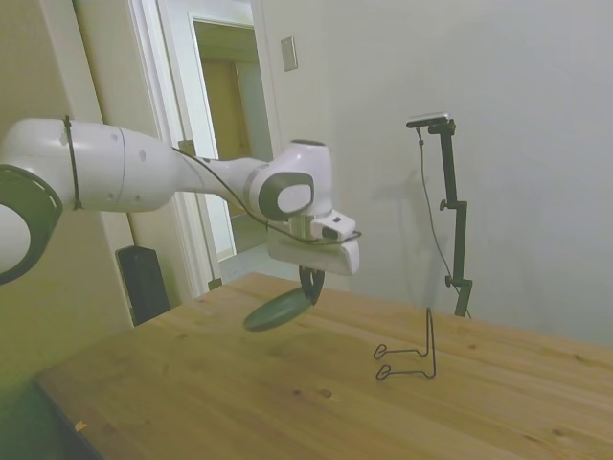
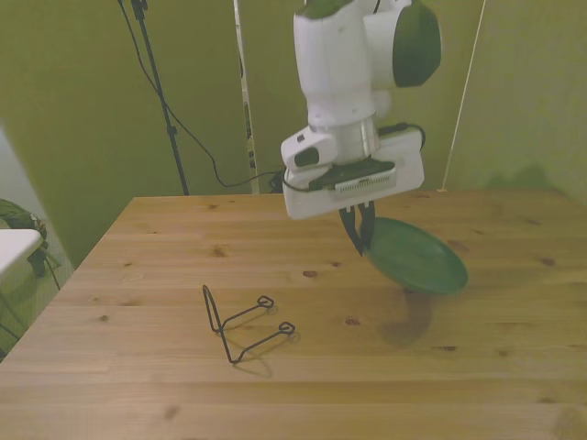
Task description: Unload the plate
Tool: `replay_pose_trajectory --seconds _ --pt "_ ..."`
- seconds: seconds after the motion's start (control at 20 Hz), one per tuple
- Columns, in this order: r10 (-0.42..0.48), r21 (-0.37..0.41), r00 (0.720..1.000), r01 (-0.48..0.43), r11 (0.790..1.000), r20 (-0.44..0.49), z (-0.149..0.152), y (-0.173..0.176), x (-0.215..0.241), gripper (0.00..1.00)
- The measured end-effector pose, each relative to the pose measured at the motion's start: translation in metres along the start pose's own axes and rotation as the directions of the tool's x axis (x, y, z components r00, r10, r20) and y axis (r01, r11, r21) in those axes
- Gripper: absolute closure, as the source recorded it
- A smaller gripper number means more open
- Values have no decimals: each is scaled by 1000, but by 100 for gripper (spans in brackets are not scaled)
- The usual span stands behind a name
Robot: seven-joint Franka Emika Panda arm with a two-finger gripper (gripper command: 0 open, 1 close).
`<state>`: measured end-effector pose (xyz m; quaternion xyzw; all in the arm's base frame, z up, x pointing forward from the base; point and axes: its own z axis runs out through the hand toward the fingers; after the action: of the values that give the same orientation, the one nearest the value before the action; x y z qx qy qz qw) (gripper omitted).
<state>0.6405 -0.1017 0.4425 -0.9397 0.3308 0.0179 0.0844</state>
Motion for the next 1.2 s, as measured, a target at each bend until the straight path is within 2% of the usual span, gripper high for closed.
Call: replay_pose_trajectory --seconds 0.4,0.45,0.9,1.2 --pt "-1 -62 1000 2 998 20 56 30 2 100" --pt "-3 -69 1000 4 998 19 59 32 2 0" --pt "-21 -111 1000 23 994 14 77 40 -2 0" --pt "-30 -100 1000 29 995 -5 64 36 -5 0"
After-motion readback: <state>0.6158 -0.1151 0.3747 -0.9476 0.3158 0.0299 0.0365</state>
